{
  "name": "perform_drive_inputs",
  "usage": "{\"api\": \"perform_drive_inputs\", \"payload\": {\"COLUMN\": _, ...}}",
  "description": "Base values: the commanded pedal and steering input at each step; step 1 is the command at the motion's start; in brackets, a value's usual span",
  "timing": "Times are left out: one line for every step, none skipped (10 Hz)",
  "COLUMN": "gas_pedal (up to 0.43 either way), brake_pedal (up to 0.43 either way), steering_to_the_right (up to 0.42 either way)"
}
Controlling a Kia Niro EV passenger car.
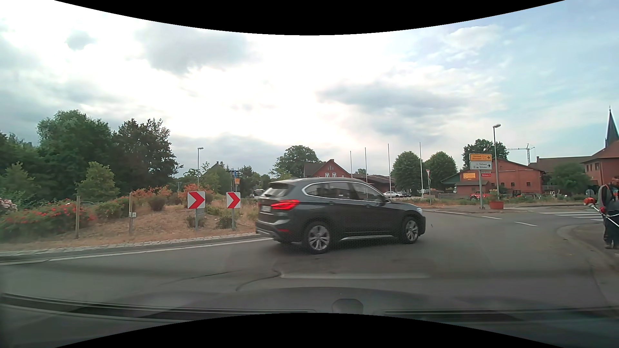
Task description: Follow the waypoints while adhering to traffic rules and regulations
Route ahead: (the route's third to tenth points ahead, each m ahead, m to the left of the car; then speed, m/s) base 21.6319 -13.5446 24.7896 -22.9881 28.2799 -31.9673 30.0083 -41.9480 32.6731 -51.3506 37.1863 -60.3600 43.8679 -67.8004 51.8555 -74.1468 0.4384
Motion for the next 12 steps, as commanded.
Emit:
{"api": "perform_drive_inputs", "payload": {"gas_pedal": 0.429, "brake_pedal": 0.0, "steering_to_the_right": 0.036}}
{"api": "perform_drive_inputs", "payload": {"gas_pedal": 0.429, "brake_pedal": 0.0, "steering_to_the_right": 0.043}}
{"api": "perform_drive_inputs", "payload": {"gas_pedal": 0.429, "brake_pedal": 0.0, "steering_to_the_right": 0.049}}
{"api": "perform_drive_inputs", "payload": {"gas_pedal": 0.429, "brake_pedal": 0.0, "steering_to_the_right": 0.056}}
{"api": "perform_drive_inputs", "payload": {"gas_pedal": 0.441, "brake_pedal": 0.0, "steering_to_the_right": 0.067}}
{"api": "perform_drive_inputs", "payload": {"gas_pedal": 0.449, "brake_pedal": 0.0, "steering_to_the_right": 0.072}}
{"api": "perform_drive_inputs", "payload": {"gas_pedal": 0.461, "brake_pedal": 0.0, "steering_to_the_right": 0.073}}
{"api": "perform_drive_inputs", "payload": {"gas_pedal": 0.469, "brake_pedal": 0.0, "steering_to_the_right": 0.078}}
{"api": "perform_drive_inputs", "payload": {"gas_pedal": 0.512, "brake_pedal": 0.0, "steering_to_the_right": 0.089}}
{"api": "perform_drive_inputs", "payload": {"gas_pedal": 0.52, "brake_pedal": 0.0, "steering_to_the_right": 0.097}}
{"api": "perform_drive_inputs", "payload": {"gas_pedal": 0.52, "brake_pedal": 0.0, "steering_to_the_right": 0.105}}
{"api": "perform_drive_inputs", "payload": {"gas_pedal": 0.512, "brake_pedal": 0.0, "steering_to_the_right": 0.113}}
